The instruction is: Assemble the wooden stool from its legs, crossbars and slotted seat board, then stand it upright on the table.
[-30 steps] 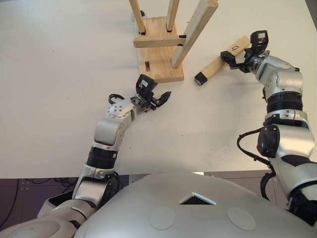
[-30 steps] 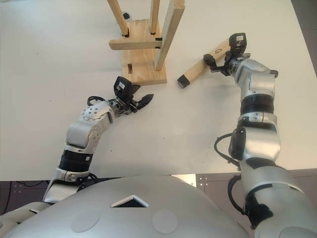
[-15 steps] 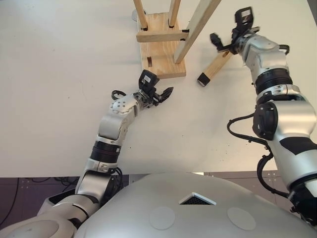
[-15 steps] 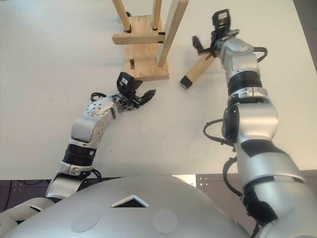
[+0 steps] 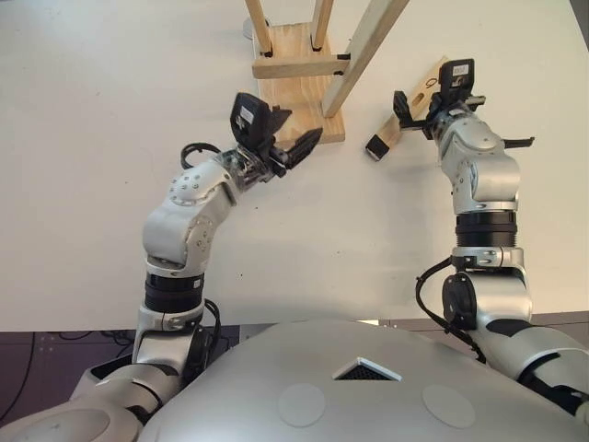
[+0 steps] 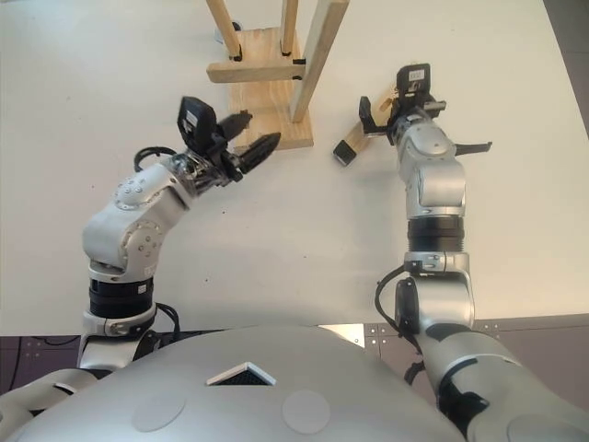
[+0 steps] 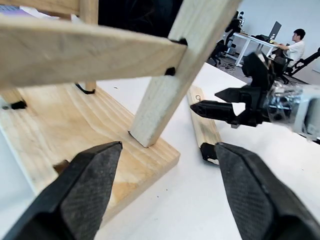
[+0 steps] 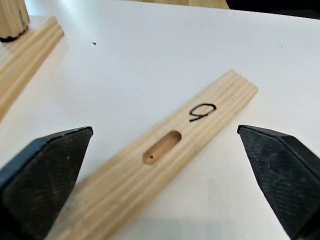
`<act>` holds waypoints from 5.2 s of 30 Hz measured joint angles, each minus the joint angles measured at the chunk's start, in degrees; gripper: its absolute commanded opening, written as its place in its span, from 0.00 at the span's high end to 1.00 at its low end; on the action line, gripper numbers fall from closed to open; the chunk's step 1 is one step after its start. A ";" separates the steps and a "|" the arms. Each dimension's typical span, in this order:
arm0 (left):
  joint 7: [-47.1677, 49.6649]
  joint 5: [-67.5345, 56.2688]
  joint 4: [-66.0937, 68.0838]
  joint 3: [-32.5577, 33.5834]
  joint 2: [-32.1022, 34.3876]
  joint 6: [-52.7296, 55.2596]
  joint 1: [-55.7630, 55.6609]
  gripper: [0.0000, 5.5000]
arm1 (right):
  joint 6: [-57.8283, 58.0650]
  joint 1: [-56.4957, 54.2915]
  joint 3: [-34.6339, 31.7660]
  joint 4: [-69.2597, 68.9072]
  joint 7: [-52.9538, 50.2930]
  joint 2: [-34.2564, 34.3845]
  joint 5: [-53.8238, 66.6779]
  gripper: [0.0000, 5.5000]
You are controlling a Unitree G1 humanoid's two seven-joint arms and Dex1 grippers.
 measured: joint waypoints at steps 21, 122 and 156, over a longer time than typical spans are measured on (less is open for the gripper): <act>-13.39 10.49 35.06 -8.22 8.30 -5.44 -19.51 0.38 | -5.86 -5.81 3.34 15.45 19.74 -9.40 1.26 0.03; -14.03 -26.93 10.18 11.20 2.85 0.59 -29.41 0.29 | 7.96 -12.81 -8.47 -27.92 31.16 -5.21 52.90 0.63; -18.05 -45.12 8.06 20.07 7.67 0.78 -25.90 0.36 | 17.54 -7.85 -2.59 -26.74 46.49 -15.69 57.38 0.63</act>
